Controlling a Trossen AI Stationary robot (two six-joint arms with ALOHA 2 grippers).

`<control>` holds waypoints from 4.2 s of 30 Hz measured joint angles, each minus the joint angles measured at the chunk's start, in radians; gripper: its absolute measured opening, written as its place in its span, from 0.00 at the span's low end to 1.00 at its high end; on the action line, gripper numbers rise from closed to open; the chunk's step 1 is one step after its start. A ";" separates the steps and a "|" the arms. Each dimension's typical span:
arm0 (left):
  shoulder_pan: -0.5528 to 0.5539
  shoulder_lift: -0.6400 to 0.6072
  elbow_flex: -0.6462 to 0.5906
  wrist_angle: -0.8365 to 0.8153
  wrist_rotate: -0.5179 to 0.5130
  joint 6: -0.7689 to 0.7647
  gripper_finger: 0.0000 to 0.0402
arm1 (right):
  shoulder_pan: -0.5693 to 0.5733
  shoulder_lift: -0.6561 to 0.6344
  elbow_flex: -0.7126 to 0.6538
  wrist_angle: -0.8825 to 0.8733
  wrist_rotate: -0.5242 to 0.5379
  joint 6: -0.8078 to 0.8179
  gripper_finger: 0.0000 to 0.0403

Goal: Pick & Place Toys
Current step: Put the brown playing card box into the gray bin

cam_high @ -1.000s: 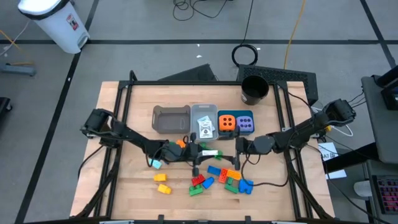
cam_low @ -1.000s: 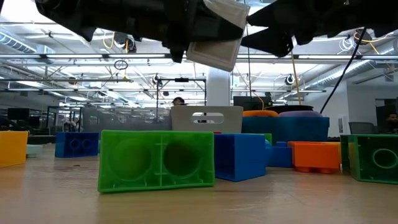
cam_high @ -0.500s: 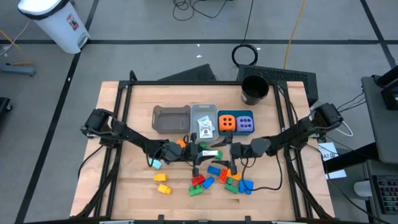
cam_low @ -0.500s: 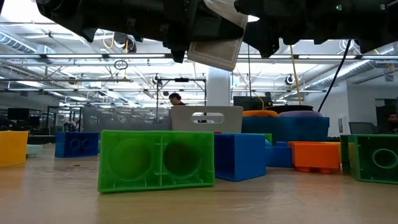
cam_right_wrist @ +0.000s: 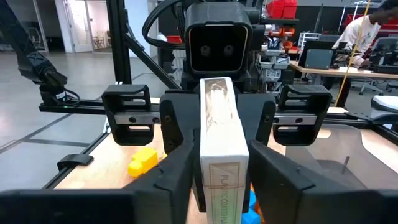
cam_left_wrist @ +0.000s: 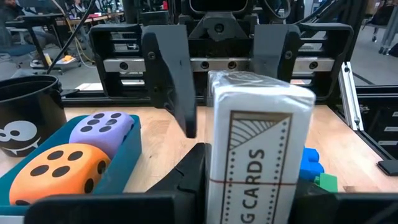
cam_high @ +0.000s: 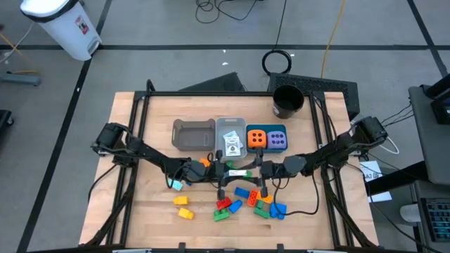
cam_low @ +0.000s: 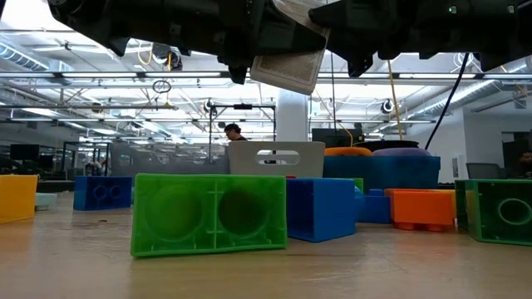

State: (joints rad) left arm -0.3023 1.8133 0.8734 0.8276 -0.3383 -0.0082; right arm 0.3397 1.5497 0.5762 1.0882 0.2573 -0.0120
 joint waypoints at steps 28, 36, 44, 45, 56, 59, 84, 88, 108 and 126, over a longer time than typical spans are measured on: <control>-0.054 -0.284 0.001 -0.367 -0.049 0.015 0.74 | -0.098 -0.183 0.002 -0.148 -0.041 -0.052 0.15; -0.053 -0.358 0.002 -0.514 -0.121 -0.049 0.74 | -0.343 -0.194 -0.001 -0.280 -0.267 0.058 0.15; -0.051 -0.357 0.001 -0.530 -0.191 -0.053 0.74 | -0.487 -0.138 0.000 -0.330 -0.359 0.082 0.15; -0.051 -0.358 0.001 -0.530 -0.193 -0.053 0.74 | -0.498 -0.121 0.000 -0.327 -0.393 0.082 0.15; -0.051 -0.357 0.001 -0.534 -0.194 -0.055 0.74 | -0.517 -0.013 0.000 -0.301 -0.445 0.094 0.15; -0.051 -0.357 0.001 -0.534 -0.194 -0.055 0.74 | -0.516 -0.013 0.000 -0.292 -0.445 0.097 0.15; -0.032 -0.357 0.001 -0.539 -0.188 -0.077 0.74 | -0.481 0.102 0.005 -0.198 -0.443 0.091 0.16; -0.032 -0.357 0.001 -0.548 -0.186 -0.079 0.74 | -0.481 0.099 0.005 -0.187 -0.440 0.090 0.19; -0.032 -0.357 0.000 -0.548 -0.184 -0.088 0.74 | -0.482 0.092 0.005 -0.172 -0.256 0.041 0.28; -0.032 -0.357 0.000 -0.548 -0.184 -0.100 0.74 | -0.481 0.092 0.005 -0.172 -0.415 0.077 0.41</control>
State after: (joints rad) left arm -0.3340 1.4567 0.8738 0.2794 -0.5224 -0.1078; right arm -0.1417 1.6421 0.5816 0.9161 -0.1576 0.0653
